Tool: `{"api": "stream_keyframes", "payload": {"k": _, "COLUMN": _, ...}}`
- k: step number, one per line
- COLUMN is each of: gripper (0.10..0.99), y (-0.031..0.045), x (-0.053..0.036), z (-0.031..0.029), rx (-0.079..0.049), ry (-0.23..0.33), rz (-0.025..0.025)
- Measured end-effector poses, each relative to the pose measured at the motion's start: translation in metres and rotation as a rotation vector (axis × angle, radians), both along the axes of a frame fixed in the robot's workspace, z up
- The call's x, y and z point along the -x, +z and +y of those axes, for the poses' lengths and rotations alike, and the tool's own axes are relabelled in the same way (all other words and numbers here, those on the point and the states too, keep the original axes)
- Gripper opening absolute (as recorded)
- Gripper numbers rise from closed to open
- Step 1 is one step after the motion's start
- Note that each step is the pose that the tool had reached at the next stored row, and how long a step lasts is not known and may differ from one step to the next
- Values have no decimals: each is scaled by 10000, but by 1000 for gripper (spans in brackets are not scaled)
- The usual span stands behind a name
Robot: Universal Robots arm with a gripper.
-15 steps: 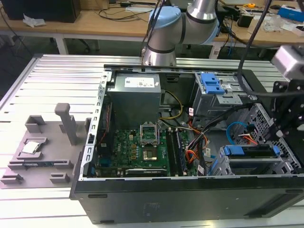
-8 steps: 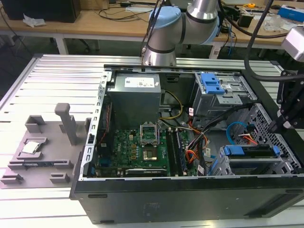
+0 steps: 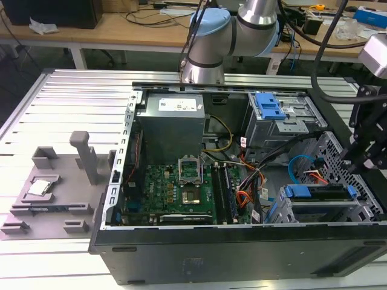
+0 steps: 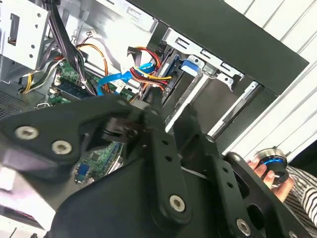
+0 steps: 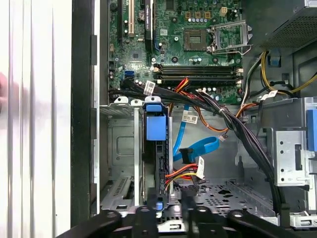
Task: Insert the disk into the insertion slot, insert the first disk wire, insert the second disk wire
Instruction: 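Insert the second disk wire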
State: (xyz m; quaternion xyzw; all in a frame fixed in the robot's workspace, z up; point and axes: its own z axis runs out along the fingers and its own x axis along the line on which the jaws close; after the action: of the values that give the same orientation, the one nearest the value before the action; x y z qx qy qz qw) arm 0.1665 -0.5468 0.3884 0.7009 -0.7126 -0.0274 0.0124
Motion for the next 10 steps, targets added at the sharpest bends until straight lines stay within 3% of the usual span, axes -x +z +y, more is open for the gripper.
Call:
{"api": "stream_keyframes", "payload": {"k": 1, "gripper": 424, "y": 0, "x": 0, "z": 1, "rx": -2, "ry": 0, "rz": 0}}
{"api": "stream_keyframes", "payload": {"k": 2, "gripper": 424, "y": -3, "x": 5, "z": 11, "rx": -2, "ry": -2, "rz": 0}}
{"api": "stream_keyframes", "payload": {"k": 5, "gripper": 424, "y": -41, "x": 146, "z": 145, "rx": -1, "ry": 5, "rz": 0}}
{"api": "stream_keyframes", "payload": {"k": 10, "gripper": 424, "y": -107, "x": 306, "z": 196, "rx": 2, "ry": 71, "rz": -1}}
